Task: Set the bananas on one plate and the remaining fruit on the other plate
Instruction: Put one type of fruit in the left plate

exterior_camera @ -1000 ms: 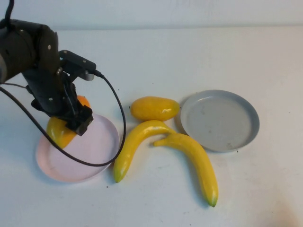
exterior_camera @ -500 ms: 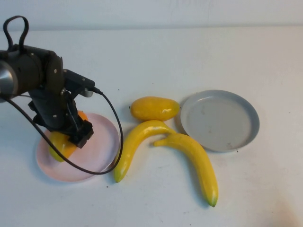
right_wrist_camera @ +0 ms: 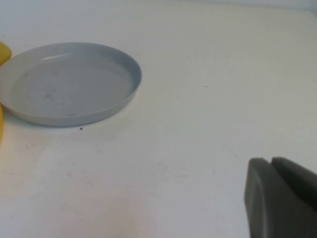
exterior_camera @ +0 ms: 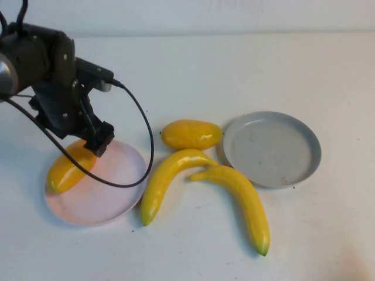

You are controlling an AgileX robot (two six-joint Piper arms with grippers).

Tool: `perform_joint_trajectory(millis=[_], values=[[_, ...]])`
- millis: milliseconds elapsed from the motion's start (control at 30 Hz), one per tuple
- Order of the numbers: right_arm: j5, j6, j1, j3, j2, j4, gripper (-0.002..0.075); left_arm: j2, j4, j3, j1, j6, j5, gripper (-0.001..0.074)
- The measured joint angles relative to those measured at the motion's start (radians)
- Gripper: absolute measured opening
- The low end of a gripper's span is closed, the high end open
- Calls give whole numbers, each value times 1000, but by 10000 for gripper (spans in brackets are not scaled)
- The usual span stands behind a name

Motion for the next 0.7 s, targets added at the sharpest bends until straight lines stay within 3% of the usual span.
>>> perform_joint_trajectory(millis=[167, 367, 700], values=[[0, 0, 0, 0, 0, 0, -17, -13, -79, -117, 0, 258, 46, 656], [0, 0, 0, 0, 0, 0, -17, -13, -227, -135, -32, 611, -70, 657], [0, 0, 0, 0, 0, 0, -17, 99, -234, -135, -194, 687, -315, 657]])
